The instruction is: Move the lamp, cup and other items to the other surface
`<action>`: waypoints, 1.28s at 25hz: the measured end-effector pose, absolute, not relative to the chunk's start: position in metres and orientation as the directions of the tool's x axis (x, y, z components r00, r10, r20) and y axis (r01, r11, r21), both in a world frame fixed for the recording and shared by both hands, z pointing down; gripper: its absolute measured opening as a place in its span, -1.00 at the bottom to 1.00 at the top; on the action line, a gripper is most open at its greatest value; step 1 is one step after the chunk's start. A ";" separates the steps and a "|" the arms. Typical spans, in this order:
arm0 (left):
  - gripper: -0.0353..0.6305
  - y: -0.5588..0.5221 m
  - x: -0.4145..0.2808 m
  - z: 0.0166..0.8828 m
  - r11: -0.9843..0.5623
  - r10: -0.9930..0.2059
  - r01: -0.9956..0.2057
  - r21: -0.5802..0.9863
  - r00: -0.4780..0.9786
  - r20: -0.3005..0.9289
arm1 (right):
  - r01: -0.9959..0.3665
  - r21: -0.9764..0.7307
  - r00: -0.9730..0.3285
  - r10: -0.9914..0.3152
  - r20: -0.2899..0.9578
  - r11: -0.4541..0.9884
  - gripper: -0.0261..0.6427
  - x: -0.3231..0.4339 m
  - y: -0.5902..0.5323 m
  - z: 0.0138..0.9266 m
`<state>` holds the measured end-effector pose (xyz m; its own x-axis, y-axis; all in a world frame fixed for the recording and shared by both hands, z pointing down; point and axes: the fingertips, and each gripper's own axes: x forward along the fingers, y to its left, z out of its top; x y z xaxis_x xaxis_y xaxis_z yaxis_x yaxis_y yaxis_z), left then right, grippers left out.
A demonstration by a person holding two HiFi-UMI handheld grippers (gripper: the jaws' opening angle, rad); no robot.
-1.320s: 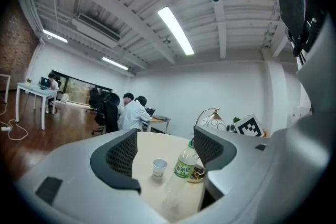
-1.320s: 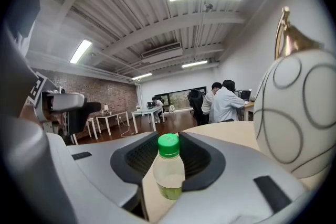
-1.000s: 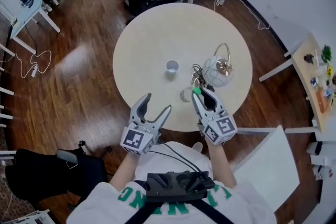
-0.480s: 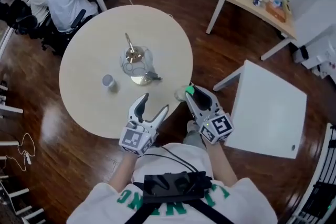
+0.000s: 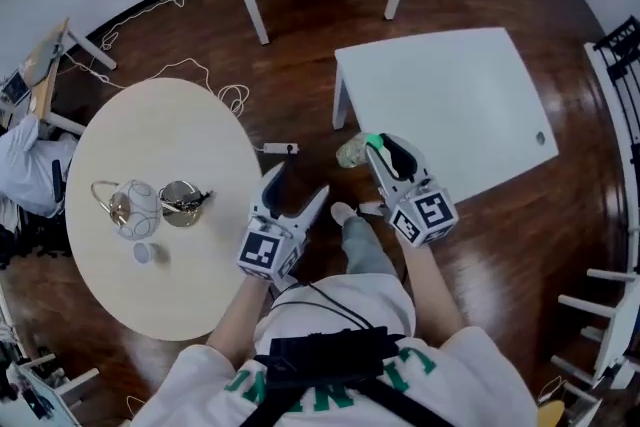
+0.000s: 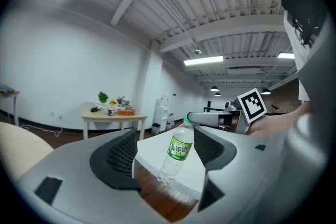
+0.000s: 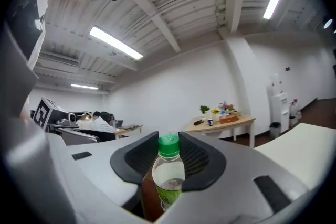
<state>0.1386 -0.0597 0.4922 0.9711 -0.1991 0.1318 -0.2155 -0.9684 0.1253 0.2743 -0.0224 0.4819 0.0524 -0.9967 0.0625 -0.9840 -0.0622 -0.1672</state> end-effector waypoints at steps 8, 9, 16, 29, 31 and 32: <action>0.08 -0.009 0.292 0.499 -0.991 0.078 0.064 0.117 0.989 0.122 | -0.921 -0.128 0.355 -0.928 0.110 -0.367 -0.52 0.430 0.055 0.504; 0.08 0.000 0.310 0.503 -0.989 0.112 0.098 0.111 0.985 0.128 | -0.911 -0.124 0.381 -0.917 0.118 -0.394 -0.52 0.446 0.065 0.507; 0.08 0.052 0.415 0.514 -0.950 0.281 0.253 0.185 0.948 0.148 | -0.855 -0.104 0.490 -0.857 0.161 -0.509 -0.52 0.539 0.108 0.538; 0.08 0.061 0.432 0.537 -0.940 0.310 0.271 0.208 0.932 0.189 | -0.821 -0.133 0.542 -0.831 0.124 -0.555 -0.28 0.551 0.125 0.541; 0.08 0.058 0.420 0.529 -0.945 0.286 0.243 0.220 0.940 0.188 | -0.812 -0.141 0.556 -0.824 0.112 -0.567 -0.26 0.542 0.133 0.532; 0.08 0.055 0.413 0.525 -0.949 0.271 0.230 0.215 0.945 0.183 | -0.814 -0.137 0.556 -0.825 0.104 -0.565 -0.26 0.538 0.134 0.526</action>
<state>0.4133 0.0549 0.5254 0.9451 0.2709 0.1829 0.2304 -0.9491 0.2147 0.5379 0.1344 0.5262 0.5555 -0.8250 0.1035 -0.8136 -0.5650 -0.1374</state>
